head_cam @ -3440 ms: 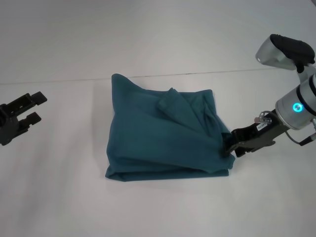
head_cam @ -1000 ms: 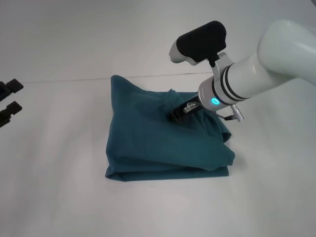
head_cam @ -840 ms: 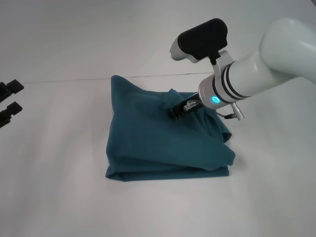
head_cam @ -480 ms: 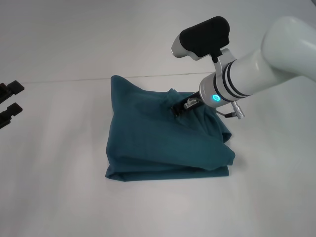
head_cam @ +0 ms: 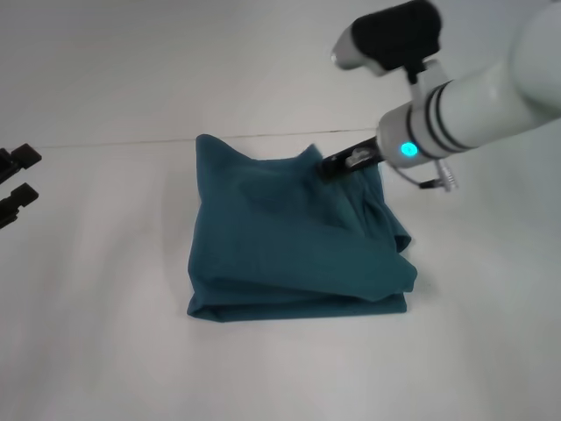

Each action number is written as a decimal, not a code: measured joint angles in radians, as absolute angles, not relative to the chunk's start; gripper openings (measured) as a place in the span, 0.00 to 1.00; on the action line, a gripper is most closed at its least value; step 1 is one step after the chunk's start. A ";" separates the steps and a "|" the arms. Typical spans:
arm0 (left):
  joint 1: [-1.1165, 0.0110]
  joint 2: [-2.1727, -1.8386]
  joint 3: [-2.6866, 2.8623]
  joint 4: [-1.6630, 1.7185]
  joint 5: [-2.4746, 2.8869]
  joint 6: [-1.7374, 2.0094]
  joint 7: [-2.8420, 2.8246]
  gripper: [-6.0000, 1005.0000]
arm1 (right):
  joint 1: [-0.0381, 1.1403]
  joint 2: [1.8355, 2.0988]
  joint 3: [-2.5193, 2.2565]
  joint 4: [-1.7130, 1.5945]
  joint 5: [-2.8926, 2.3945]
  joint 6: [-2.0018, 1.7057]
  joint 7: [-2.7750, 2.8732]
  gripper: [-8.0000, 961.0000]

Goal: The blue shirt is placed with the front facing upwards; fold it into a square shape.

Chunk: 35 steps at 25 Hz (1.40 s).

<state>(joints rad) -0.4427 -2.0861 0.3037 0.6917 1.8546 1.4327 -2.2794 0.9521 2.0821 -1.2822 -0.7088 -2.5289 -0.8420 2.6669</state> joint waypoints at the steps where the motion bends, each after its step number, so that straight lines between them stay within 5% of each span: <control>1: -0.443 -2.086 0.304 0.692 1.854 1.433 -2.279 0.80 | 0.937 2.077 -1.281 -0.738 -2.539 -0.854 2.680 0.03; 16: -0.440 -2.086 0.304 0.692 1.853 1.443 -2.284 0.80 | 0.917 2.061 -1.142 -0.816 -2.686 -0.868 2.717 0.04; 35: -0.428 -2.091 0.304 0.680 1.854 1.441 -2.281 0.80 | 1.023 2.076 -1.138 -0.612 -2.823 -0.664 2.745 0.06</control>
<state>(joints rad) -0.4279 -2.0909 0.3037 0.6803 1.8544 1.4410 -2.2807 1.0229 2.0757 -1.1384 -0.6125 -2.8227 -0.6637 2.7451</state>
